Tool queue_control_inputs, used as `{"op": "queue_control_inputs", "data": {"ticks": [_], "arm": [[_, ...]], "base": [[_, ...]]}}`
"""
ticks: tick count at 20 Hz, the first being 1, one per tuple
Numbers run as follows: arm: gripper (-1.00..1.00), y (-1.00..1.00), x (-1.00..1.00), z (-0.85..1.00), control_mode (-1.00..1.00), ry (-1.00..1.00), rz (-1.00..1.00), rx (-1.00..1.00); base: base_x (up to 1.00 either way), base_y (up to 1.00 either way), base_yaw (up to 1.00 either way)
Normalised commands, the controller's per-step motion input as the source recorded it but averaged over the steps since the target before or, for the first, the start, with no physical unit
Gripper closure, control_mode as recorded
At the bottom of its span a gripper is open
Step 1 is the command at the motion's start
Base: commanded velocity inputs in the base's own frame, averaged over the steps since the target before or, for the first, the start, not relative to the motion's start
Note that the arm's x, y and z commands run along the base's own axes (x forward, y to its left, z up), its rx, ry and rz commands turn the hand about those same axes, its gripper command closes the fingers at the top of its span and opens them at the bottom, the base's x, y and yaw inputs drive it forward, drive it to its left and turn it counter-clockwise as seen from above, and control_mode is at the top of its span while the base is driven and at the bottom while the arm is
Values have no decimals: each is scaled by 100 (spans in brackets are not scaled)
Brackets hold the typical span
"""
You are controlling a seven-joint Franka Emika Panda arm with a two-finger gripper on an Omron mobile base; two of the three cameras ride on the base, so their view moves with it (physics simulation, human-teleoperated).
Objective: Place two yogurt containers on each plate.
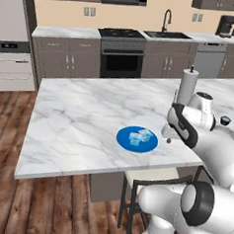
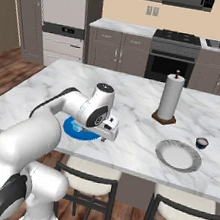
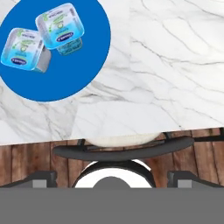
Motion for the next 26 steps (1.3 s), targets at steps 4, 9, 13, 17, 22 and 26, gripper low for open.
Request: {"op": "queue_control_inputs", "data": {"ticks": [4,9,13,17,22,26], "arm": [[-100,0,0,0,-100,0,0,0],[-100,0,0,0,-100,0,0,0],[-100,-5,-7,0,100,0,-2,0],[-100,0,0,0,100,0,0,0],[-100,0,0,0,100,0,0,0],[-100,0,0,0,100,0,0,0]], "base": [[0,0,0],[0,0,0],[-7,-23,-10],[0,-76,-2],[1,-88,-2],[8,-95,0]]}}
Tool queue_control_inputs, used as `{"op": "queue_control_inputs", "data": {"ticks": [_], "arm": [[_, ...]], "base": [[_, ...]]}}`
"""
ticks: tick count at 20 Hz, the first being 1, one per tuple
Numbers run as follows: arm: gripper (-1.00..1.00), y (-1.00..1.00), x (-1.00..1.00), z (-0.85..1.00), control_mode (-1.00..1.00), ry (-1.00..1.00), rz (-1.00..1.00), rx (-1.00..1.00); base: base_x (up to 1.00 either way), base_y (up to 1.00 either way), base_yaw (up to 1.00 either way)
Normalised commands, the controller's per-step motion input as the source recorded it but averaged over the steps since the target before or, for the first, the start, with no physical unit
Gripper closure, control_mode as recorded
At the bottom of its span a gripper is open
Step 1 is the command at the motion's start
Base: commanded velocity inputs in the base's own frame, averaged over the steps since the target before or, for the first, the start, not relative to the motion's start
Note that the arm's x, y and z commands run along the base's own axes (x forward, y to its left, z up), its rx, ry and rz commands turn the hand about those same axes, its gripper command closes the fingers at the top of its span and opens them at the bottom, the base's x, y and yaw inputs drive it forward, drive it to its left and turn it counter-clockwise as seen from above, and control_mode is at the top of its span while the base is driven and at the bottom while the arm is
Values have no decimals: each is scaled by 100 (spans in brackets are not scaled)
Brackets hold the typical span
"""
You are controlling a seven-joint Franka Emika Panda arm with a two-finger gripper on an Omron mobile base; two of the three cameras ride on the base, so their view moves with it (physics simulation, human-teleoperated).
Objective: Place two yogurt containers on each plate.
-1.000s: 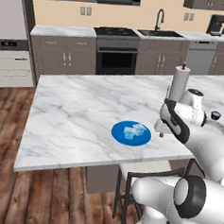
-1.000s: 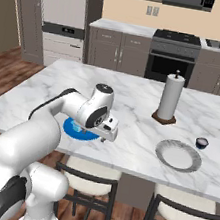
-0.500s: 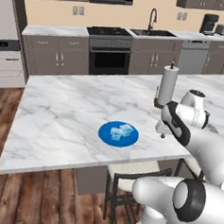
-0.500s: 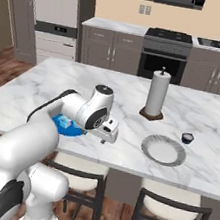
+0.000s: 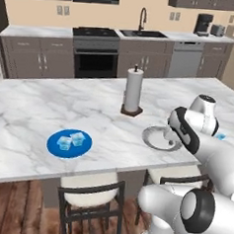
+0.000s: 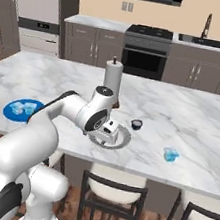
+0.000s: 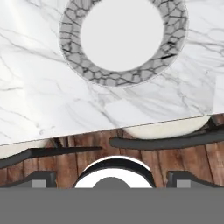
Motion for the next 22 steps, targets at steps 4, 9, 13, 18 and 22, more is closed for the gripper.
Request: {"op": "queue_control_inputs", "data": {"ticks": [4,9,13,18,22], "arm": [[-100,0,0,0,100,0,0,0],[-100,0,0,0,100,0,0,0],[-100,0,0,0,100,0,0,0],[-100,0,0,0,100,0,0,0],[-100,0,0,0,100,0,0,0]], "base": [[13,-96,0],[26,-68,0],[34,-37,-4],[46,8,-3],[66,23,0]]}}
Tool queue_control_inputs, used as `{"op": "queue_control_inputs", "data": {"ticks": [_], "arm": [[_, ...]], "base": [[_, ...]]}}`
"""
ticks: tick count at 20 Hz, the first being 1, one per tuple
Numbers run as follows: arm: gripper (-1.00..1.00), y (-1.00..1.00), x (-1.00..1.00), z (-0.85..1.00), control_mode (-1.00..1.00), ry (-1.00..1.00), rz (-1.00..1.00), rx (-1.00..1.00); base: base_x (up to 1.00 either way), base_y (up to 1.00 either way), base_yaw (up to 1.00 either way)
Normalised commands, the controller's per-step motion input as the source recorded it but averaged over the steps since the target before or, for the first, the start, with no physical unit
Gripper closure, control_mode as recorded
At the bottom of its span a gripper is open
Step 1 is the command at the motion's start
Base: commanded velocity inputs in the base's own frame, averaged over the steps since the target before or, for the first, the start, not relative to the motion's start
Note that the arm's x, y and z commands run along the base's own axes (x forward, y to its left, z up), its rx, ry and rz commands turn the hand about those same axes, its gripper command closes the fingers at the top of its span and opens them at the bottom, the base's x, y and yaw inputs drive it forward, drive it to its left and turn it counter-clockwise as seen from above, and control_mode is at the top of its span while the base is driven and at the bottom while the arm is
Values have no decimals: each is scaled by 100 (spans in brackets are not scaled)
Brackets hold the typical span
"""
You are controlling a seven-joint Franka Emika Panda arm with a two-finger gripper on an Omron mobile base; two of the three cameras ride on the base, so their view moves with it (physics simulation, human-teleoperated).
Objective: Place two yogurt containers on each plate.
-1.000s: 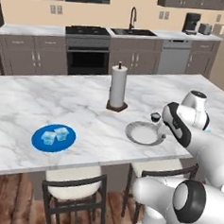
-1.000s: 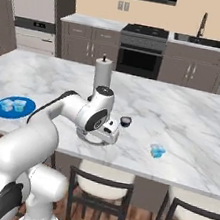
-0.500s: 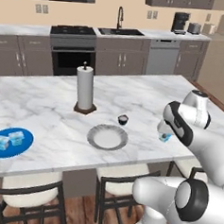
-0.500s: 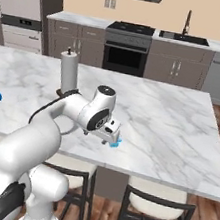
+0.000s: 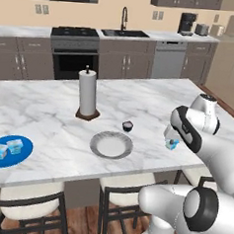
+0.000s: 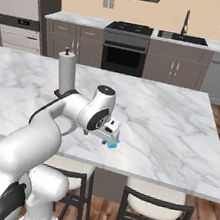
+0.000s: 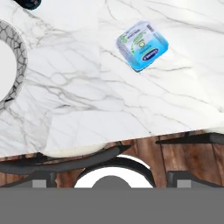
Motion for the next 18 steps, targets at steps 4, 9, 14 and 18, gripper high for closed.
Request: {"op": "queue_control_inputs", "data": {"ticks": [4,9,14,18], "arm": [[-100,0,0,0,100,0,0,0],[-100,0,0,0,100,0,0,0],[-100,0,0,0,-100,2,0,0],[-100,0,2,0,-100,5,0,0]], "base": [[73,26,1],[73,28,4],[8,2,0],[0,0,0]]}}
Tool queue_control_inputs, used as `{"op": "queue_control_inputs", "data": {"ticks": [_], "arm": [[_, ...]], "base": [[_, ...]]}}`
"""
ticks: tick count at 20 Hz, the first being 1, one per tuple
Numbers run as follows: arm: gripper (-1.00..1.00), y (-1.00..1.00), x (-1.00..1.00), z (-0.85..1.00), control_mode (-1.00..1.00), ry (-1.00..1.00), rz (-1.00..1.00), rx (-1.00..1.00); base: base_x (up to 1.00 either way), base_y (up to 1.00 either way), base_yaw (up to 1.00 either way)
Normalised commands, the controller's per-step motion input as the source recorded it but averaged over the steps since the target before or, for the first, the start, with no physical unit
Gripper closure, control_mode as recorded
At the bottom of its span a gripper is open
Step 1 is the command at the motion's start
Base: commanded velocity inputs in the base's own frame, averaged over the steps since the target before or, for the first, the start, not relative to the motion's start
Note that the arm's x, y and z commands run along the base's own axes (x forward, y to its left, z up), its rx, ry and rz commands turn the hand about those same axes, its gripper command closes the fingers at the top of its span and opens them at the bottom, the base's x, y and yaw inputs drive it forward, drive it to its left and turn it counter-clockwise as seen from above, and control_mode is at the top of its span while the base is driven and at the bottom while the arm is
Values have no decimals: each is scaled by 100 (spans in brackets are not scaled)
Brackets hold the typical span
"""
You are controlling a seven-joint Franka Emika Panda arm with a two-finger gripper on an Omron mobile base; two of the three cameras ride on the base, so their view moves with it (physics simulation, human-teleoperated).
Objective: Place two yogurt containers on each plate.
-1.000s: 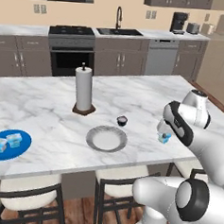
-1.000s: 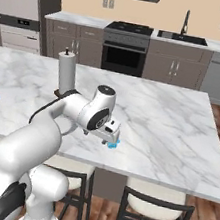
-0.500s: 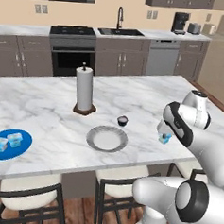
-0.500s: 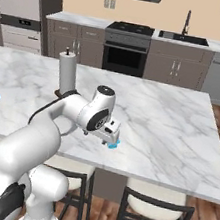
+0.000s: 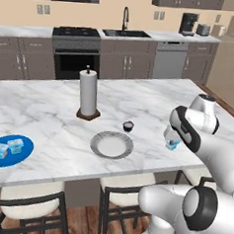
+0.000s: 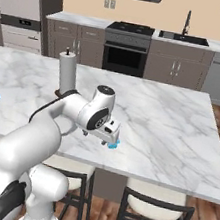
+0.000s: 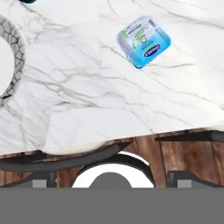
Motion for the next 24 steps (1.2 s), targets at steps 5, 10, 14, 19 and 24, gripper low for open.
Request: {"op": "queue_control_inputs", "data": {"ticks": [5,10,14,19,24], "arm": [[-100,1,28,0,-100,1,2,-2],[-100,-6,50,-3,-100,-6,0,-14],[-100,-1,50,-17,-100,-25,0,-14],[-100,-18,56,-19,-100,-15,9,-5],[-100,-20,11,-12,-100,3,21,-5]], "base": [[0,0,0],[0,0,0],[0,0,0],[0,0,0],[0,0,0]]}}
